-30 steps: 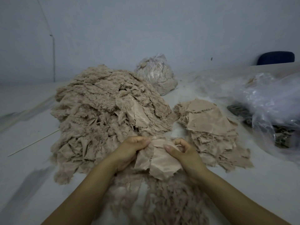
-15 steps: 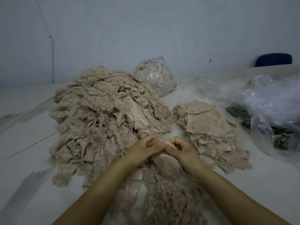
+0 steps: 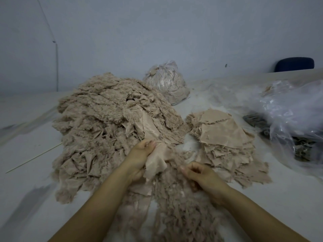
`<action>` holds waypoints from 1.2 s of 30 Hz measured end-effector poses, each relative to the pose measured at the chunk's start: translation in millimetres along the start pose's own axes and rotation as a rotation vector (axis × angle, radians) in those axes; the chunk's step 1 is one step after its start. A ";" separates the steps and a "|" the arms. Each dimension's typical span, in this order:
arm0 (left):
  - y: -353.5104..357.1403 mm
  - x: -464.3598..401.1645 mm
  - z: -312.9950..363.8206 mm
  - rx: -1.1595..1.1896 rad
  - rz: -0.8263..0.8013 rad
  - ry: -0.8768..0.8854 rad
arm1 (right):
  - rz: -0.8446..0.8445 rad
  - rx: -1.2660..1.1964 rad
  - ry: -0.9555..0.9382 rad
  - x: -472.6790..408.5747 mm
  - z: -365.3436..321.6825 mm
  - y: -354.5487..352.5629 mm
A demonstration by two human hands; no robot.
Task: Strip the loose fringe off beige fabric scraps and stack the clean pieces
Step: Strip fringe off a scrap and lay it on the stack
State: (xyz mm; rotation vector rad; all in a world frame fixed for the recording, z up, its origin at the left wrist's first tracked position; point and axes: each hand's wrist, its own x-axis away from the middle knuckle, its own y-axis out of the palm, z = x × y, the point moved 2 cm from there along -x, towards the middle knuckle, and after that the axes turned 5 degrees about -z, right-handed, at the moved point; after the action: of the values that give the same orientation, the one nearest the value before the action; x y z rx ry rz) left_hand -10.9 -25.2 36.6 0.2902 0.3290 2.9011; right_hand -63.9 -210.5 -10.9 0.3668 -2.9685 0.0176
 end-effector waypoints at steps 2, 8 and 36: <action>7.7 2.2 -2.5 0.013 -0.038 -0.008 | -0.055 0.049 0.024 -1.0 -2.4 7.6; 17.4 11.2 -6.4 0.292 -0.204 -0.004 | -0.125 -0.540 0.093 -9.6 -14.4 30.2; 24.6 -4.1 -21.2 -0.391 0.228 0.302 | 0.199 -0.071 -0.222 -17.2 -22.0 27.2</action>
State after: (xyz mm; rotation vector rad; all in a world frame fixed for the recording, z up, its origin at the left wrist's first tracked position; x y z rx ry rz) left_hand -16.0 -53.8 21.5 -0.1870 -0.2468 3.1440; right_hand -50.7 -179.3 8.4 0.0668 -3.2019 -0.1133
